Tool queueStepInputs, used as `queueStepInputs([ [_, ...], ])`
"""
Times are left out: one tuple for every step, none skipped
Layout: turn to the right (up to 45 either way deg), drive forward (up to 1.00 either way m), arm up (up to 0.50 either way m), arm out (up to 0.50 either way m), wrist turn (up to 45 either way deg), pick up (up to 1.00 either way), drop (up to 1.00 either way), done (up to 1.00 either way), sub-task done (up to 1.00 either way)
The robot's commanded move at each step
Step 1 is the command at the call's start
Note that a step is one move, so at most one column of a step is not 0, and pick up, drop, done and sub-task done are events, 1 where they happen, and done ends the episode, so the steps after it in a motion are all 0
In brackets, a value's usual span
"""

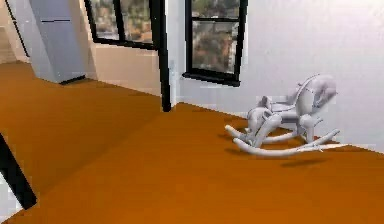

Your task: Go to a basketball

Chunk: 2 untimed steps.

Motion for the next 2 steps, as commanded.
queueStepInputs([
  [45.0, 0.0, 0.0, 0.0, 0.0, 0.0, 0.0, 0.0, 0.0],
  [45.0, 0.0, 0.0, 0.0, 0.0, 0.0, 0.0, 0.0, 0.0],
])
